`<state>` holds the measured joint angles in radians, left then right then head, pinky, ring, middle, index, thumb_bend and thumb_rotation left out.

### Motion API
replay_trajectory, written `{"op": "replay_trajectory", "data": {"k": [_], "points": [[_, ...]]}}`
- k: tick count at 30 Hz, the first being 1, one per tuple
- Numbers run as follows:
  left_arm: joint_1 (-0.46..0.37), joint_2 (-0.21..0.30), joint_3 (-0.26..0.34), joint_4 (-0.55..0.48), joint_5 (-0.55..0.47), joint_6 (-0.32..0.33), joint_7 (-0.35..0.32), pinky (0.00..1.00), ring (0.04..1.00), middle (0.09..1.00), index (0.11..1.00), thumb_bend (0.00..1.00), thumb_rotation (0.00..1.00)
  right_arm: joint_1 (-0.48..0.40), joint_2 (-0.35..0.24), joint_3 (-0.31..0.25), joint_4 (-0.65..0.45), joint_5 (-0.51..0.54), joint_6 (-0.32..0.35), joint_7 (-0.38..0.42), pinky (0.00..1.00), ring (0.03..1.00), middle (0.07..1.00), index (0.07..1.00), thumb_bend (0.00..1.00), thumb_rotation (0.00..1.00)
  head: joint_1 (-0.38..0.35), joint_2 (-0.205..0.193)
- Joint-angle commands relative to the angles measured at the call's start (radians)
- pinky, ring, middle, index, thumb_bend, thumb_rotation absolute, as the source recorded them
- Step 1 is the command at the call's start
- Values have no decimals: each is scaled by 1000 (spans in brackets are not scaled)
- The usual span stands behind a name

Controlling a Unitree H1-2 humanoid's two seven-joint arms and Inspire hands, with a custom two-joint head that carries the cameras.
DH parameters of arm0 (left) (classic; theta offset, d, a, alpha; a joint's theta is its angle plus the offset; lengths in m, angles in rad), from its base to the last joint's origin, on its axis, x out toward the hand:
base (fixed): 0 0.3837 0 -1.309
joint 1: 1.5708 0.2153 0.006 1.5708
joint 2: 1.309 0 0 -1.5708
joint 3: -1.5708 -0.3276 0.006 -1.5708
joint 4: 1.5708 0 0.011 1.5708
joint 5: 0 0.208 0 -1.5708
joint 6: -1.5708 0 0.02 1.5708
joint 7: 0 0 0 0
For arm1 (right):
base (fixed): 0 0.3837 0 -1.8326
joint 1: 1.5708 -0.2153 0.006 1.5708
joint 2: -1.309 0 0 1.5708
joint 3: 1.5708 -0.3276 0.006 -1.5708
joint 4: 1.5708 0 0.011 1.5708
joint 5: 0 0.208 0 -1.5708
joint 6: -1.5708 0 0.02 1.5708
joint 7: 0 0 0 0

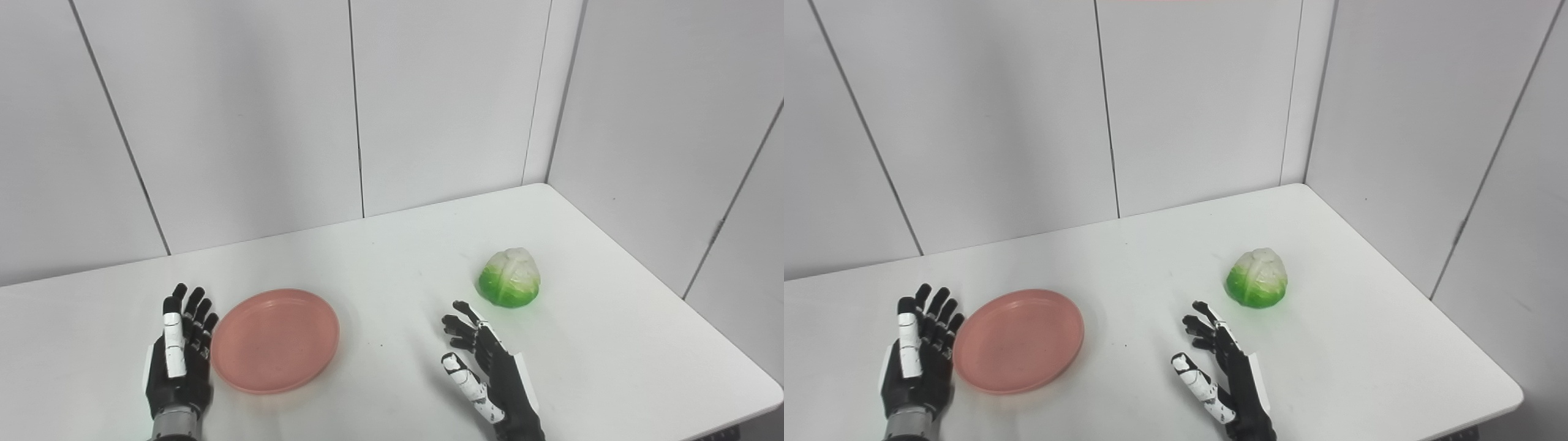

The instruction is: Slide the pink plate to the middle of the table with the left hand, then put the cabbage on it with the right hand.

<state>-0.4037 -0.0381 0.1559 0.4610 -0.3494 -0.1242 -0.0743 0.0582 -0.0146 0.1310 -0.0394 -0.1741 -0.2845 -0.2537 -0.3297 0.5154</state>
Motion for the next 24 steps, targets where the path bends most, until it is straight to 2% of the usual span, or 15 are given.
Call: {"op": "replay_trajectory", "data": {"k": [1, 2, 5, 7, 8, 10, 11, 13, 15, 16, 20, 24], "points": [[15, 22, 14, 22, 4, -8, -9, 954, 957, 941, 964, 888, 801, 11, 85, 19, -82, -27, -18, -1, 742, 792, 810, 896, 796, 818, -3, -2], [13, 22, 16, 22, -1, -6, -12, 966, 957, 941, 969, 876, 796, 10, 82, 20, -109, -29, -7, -1, 725, 783, 799, 843, 810, 823, -6, -2], [1, 27, 16, 37, 1, -10, -17, 964, 960, 944, 976, 874, 803, 4, 68, 20, -202, -12, 29, 24, 703, 769, 789, 797, 848, 840, -7, -3], [-8, 27, 16, 50, 1, -15, -19, 960, 963, 946, 980, 883, 808, -1, 55, 11, -266, -11, 69, 52, 692, 765, 789, 788, 874, 856, -8, -4], [-11, 27, 16, 56, 0, -17, -19, 956, 962, 942, 977, 892, 803, -4, 49, 5, -294, -12, 89, 65, 682, 776, 801, 824, 903, 843, -8, -4], [-18, 22, 15, 64, 1, -20, -18, 955, 962, 940, 974, 904, 798, -18, 30, -16, -371, -51, 167, 95, 671, 791, 827, 880, 888, 757, -10, -7], [-20, 18, 15, 64, -2, -17, -21, 955, 962, 940, 974, 905, 798, -30, 23, -31, -410, -87, 222, 109, 670, 792, 829, 884, 887, 751, -17, -15], [-23, 15, 13, 67, -6, -18, -30, 982, 978, 954, 987, 894, 795, -50, 15, -56, -471, -147, 324, 135, 678, 791, 844, 902, 845, 525, -19, -18], [-25, 13, 9, 70, -3, -19, -35, 984, 982, 958, 990, 891, 798, -83, -1, -81, -523, -193, 416, 164, 686, 791, 849, 905, 843, 449, -15, -17], [-26, 11, 8, 70, -2, -18, -38, 982, 985, 959, 990, 892, 797, -103, -15, -93, -539, -208, 449, 177, 691, 796, 853, 903, 854, 407, -11, -17], [-26, 6, 4, 69, 5, -17, -33, 980, 978, 947, 995, 903, 792, -181, -85, -122, -592, -287, 569, 253, 681, 811, 861, 891, 911, 373, 5, -18], [-21, 2, 1, 62, 5, -17, -33, 981, 991, 967, 1000, 895, 799, -253, -219, -137, -598, -315, 612, 362, 712, 847, 906, 890, 993, 395, 14, -16]]}}
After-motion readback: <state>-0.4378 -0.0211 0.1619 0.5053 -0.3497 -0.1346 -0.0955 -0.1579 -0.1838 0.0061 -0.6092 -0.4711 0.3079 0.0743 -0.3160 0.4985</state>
